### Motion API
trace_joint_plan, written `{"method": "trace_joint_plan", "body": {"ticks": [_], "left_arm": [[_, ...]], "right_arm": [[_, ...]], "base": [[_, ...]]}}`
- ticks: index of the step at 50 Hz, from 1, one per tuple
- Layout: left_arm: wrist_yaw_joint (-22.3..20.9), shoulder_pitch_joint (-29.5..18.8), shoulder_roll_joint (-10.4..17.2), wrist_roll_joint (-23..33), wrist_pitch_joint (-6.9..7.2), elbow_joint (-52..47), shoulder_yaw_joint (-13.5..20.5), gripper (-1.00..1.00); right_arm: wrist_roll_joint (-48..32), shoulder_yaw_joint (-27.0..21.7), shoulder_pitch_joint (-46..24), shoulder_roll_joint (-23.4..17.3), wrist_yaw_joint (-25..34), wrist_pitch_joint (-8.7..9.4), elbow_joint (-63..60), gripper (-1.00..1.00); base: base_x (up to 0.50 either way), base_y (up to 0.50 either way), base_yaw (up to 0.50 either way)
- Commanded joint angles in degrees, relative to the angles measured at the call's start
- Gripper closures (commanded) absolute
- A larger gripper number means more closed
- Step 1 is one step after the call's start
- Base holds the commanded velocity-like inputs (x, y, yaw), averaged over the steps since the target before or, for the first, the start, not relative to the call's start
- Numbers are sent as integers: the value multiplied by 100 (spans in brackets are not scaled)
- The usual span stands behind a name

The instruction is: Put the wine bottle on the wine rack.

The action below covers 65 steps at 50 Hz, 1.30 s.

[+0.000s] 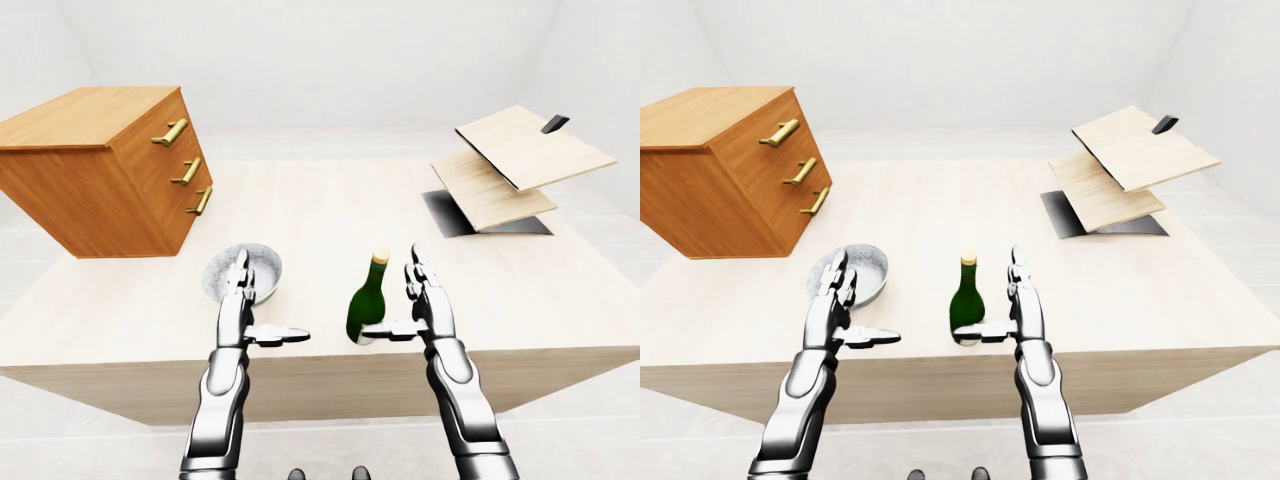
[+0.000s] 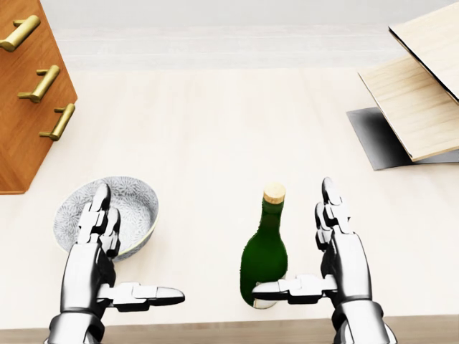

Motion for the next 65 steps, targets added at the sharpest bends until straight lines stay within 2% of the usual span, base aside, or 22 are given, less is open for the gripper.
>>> {"method": "trace_joint_plan", "body": {"ticks": [1, 4, 5, 14, 23, 39, 53, 56, 65], "left_arm": [[-111, 239, 75, -48, 204, -550, 132, -100], [-87, 308, 64, -25, 423, -936, 131, -100], [-89, 327, 67, -13, 446, -1110, 119, -100], [-128, 439, 62, 115, 446, -2019, 71, -100], [-165, 546, 19, 184, 446, -2632, 19, -100], [-199, 484, 8, 103, 446, -2464, 50, -100], [-189, 496, 3, 148, 446, -2427, 17, -100], [-169, 464, -4, 193, 446, -2400, -27, -100], [-156, 433, -7, 226, 446, -2213, -53, -100]], "right_arm": [[-7, -66, 335, -74, 87, 359, -839, -100], [-30, -61, 405, -58, 124, 359, -1195, -100], [-29, -50, 428, -47, 136, 359, -1371, -100], [-161, 13, 414, -11, 180, 359, -1732, -100], [-5, -183, 468, -25, 258, 359, -2565, -100], [41, -220, 391, -19, 246, 359, -2546, -100], [85, -168, 409, 15, 239, 359, -2295, -100], [382, -275, 438, 76, 287, 359, -2493, -100], [419, -130, 528, 39, 425, 359, -2187, -100]], "base": [[0, 0, 0], [0, 0, 0], [0, 0, 0], [0, 0, 0], [-7, 0, 0], [-40, 0, 0], [-1, -42, 0], [0, -16, 0], [-9, 0, 50]]}}
